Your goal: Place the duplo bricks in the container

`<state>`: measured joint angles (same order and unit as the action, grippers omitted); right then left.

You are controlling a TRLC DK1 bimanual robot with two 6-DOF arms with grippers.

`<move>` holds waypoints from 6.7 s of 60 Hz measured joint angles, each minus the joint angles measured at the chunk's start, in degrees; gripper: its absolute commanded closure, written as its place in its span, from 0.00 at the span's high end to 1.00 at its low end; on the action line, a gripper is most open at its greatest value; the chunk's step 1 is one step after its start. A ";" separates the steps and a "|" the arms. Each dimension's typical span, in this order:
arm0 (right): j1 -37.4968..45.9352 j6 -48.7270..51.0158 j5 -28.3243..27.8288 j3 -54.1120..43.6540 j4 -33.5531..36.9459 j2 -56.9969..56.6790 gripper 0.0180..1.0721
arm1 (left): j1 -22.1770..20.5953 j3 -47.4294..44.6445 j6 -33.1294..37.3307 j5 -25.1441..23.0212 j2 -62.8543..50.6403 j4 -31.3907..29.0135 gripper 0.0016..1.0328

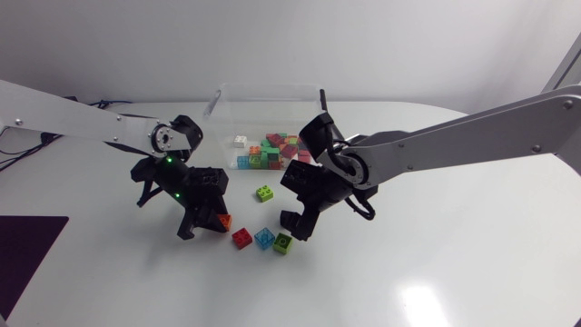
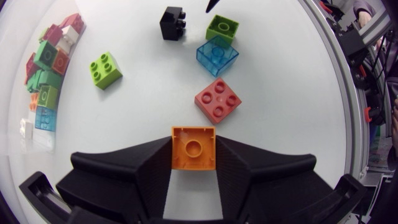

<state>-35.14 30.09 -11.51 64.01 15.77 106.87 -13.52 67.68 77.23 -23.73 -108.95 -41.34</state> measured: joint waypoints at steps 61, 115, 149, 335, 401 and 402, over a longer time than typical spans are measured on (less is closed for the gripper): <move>-0.42 4.28 -2.45 2.32 -4.48 8.02 0.29 | 0.00 7.72 -11.45 -6.10 19.52 1.05 0.16; 4.15 1.42 -3.72 7.04 7.02 -8.90 0.28 | 1.79 36.59 -40.59 -2.89 -8.13 19.50 0.56; 7.52 -8.31 -3.72 19.30 1.44 -8.41 0.28 | 6.91 10.54 -54.95 7.78 15.43 44.46 0.96; -6.84 -4.31 1.90 -0.92 12.72 -4.33 0.96 | -10.12 -1.22 -47.63 17.59 8.00 -0.17 0.18; -5.33 -1.29 1.25 3.87 7.98 5.20 0.27 | -0.39 -1.84 -52.02 8.07 25.79 21.29 0.19; -5.14 -1.29 1.27 3.85 8.02 5.09 0.27 | -0.35 -1.57 -52.15 8.09 25.22 21.77 0.19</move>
<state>-40.27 28.80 -10.24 67.85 23.79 111.96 -13.87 66.11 25.08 -15.64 -83.72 -19.57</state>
